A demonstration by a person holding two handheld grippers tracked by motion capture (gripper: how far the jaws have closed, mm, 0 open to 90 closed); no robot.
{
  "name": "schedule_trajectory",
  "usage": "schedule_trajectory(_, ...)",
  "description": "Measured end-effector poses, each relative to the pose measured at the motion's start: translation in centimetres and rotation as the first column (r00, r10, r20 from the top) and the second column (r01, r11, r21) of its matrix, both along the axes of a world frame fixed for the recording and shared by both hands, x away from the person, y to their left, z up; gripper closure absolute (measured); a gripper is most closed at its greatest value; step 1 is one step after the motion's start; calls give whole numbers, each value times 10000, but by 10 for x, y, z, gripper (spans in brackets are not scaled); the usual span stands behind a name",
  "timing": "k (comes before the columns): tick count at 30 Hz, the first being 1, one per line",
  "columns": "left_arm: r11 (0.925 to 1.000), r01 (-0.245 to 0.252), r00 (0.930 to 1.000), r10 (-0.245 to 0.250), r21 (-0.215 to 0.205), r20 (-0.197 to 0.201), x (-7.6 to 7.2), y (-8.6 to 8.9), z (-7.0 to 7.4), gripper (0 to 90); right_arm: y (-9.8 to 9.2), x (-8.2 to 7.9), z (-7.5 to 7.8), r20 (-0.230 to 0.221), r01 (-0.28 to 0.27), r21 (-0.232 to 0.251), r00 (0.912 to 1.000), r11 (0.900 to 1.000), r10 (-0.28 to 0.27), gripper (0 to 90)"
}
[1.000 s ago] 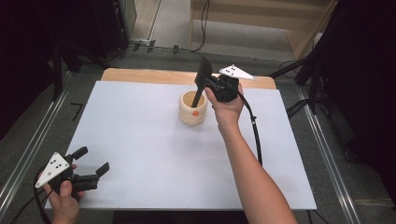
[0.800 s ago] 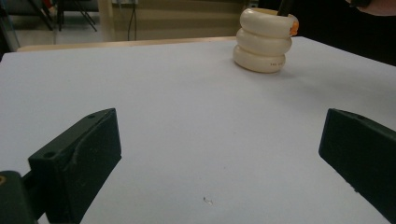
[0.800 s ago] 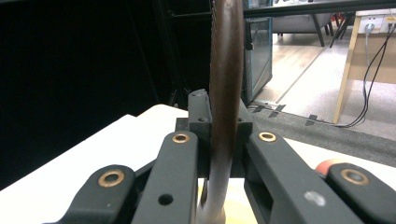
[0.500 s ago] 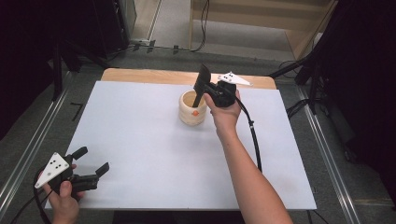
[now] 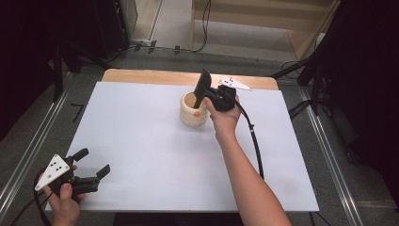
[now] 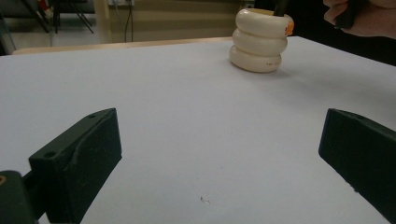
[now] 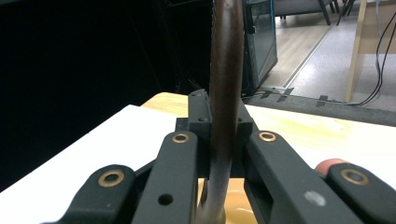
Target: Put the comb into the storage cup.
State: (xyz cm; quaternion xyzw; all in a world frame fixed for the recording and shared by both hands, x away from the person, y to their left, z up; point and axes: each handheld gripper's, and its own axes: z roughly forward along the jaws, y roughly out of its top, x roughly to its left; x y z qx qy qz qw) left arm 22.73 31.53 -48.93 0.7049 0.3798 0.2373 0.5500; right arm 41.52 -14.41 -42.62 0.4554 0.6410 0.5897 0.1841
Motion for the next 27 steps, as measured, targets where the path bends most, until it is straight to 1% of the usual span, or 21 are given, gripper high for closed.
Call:
schedule_trajectory(9, 10000, -3, 10000, 3, -24, -10, 0, 0, 0, 0, 1, 1, -8, -189, -21, 104, 9998, 9999, 23, 832)
schedule_trajectory(11, 10000, -3, 10000, 3, -32, -23, 0, 0, 0, 0, 0, 2, -9, -214, -36, 162, 9998, 9999, 40, 832)
schedule_trajectory(15, 10000, -85, 9999, 85, -47, -57, 0, 0, 0, 0, -2, 3, -11, -367, 47, 425, 9993, 9991, -32, 832)
schedule_trajectory(19, 9999, -105, 9999, 105, -80, -77, 1, 1, 0, 0, -5, 4, -12, -393, -18, 467, 9992, 9989, 36, 830)
schedule_trajectory(21, 9999, -105, 9999, 105, -63, -89, 1, 0, 0, 0, -6, 4, -12, -474, -71, 526, 9988, 9986, 96, 829)
schedule_trajectory(24, 9999, -114, 9999, 114, -58, -83, 1, 0, 0, 0, -8, 4, -13, -505, 5, 465, 9987, 9989, 19, 821)
schedule_trajectory(27, 9998, -172, 9998, 172, -52, -102, 1, 0, 0, 0, -12, 3, -13, -487, 106, 253, 9988, 9996, -94, 811)
